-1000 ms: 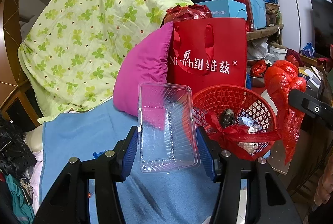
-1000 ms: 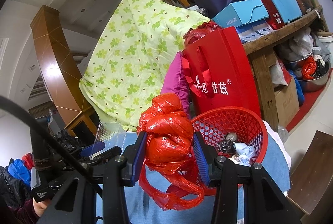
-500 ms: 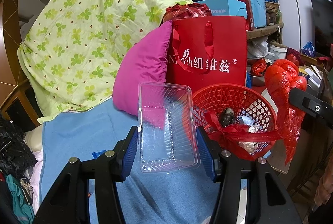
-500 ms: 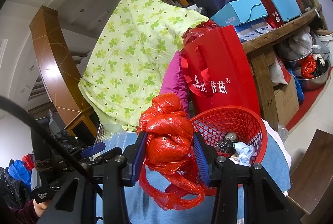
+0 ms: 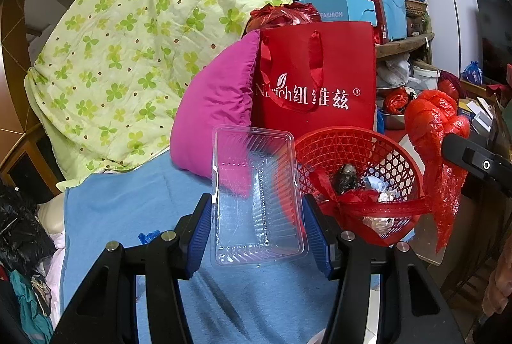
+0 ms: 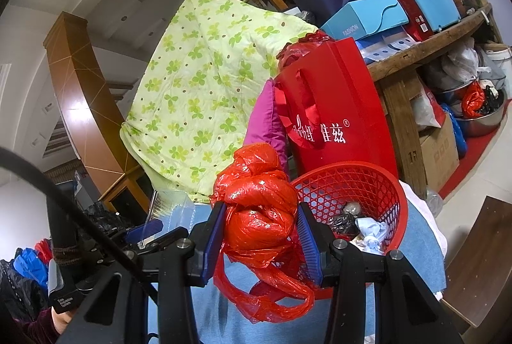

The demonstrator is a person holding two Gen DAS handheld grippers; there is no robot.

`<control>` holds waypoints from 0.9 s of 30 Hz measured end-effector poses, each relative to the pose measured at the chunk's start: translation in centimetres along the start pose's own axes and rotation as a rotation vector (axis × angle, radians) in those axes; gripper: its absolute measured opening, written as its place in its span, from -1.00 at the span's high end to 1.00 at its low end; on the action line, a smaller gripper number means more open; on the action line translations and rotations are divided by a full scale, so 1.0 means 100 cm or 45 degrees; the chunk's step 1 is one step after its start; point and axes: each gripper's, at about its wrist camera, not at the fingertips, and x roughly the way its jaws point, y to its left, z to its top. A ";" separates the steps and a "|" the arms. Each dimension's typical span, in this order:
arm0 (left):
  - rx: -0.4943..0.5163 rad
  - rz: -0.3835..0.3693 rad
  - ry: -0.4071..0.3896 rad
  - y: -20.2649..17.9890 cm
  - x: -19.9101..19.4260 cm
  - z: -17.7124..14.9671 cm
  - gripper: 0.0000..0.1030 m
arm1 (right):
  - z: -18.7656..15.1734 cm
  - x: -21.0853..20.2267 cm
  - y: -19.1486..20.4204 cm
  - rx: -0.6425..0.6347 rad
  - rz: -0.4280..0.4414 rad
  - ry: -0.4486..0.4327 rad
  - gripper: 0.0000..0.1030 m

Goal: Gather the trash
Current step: 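Hold the red bag and clear tray above the wastebasket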

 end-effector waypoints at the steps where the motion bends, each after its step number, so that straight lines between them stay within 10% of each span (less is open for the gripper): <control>1: 0.000 -0.002 0.002 -0.001 0.000 0.000 -0.11 | 0.000 0.000 0.000 0.000 0.000 0.000 0.09; 27: 0.040 -0.014 0.054 -0.021 0.023 0.005 -0.12 | -0.008 -0.006 -0.012 0.075 -0.035 0.012 0.08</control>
